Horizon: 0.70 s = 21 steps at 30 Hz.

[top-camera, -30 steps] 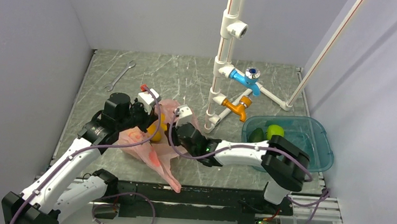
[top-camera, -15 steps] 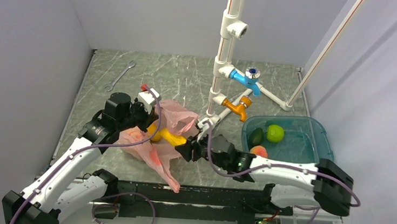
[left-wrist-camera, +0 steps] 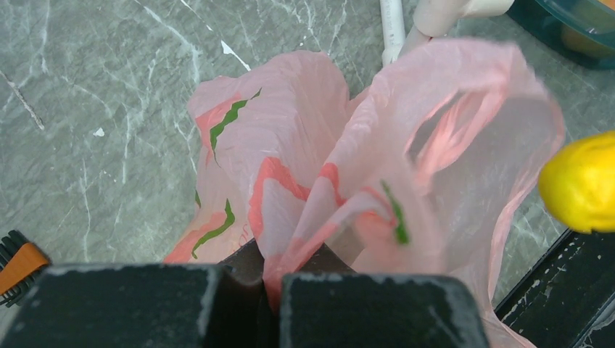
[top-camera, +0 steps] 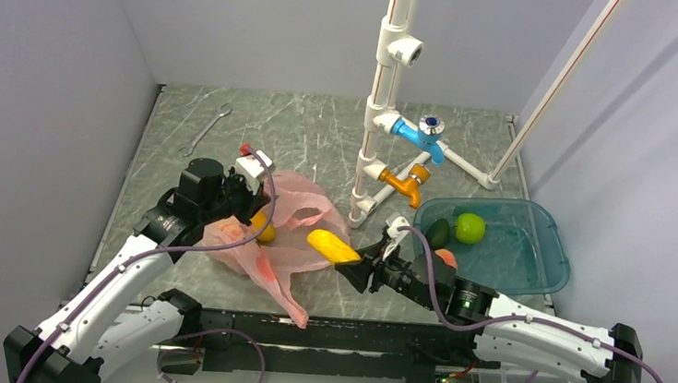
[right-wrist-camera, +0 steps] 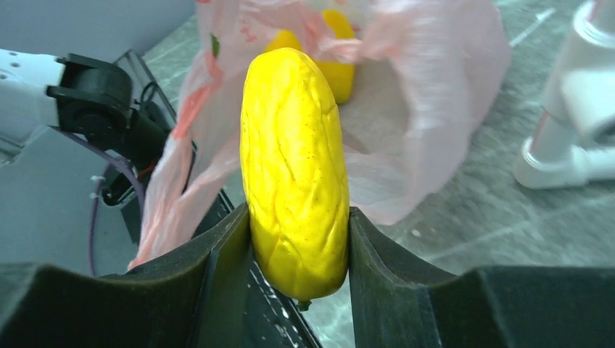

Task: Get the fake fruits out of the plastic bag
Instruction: Take out the fake fruit from the plastic bag, then place the fake fruit in the bin.

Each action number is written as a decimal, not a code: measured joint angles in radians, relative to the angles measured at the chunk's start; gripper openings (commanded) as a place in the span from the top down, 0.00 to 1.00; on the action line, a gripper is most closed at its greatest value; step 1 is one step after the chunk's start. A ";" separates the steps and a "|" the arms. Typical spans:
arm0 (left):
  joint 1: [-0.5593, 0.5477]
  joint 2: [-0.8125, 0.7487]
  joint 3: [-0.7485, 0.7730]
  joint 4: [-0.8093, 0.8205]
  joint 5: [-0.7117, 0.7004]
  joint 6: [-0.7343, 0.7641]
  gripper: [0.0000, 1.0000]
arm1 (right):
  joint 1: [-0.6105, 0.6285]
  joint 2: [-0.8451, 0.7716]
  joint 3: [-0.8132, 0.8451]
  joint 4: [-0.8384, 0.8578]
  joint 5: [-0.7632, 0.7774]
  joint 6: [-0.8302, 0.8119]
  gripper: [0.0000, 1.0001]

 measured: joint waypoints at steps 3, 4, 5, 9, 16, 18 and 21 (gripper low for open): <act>0.000 0.000 0.000 0.000 -0.005 0.000 1.00 | -0.003 -0.065 -0.013 -0.090 0.042 0.015 1.00; 0.000 0.000 0.000 0.000 -0.006 0.000 1.00 | -0.004 -0.093 -0.019 -0.122 0.051 0.021 1.00; 0.000 0.000 0.000 0.000 -0.006 0.000 1.00 | -0.004 -0.117 -0.023 -0.146 0.058 0.026 1.00; 0.000 0.000 0.000 0.000 -0.006 0.000 1.00 | -0.004 -0.209 -0.026 -0.246 0.105 0.070 1.00; 0.000 0.000 0.000 -0.004 -0.008 0.000 1.00 | -0.004 -0.208 0.005 -0.496 0.422 0.332 1.00; -0.001 0.000 0.000 -0.004 -0.008 0.000 1.00 | -0.005 -0.149 0.042 -0.607 0.523 0.444 1.00; -0.002 0.000 0.000 -0.008 -0.008 0.000 1.00 | -0.006 -0.047 0.114 -0.762 0.657 0.599 1.00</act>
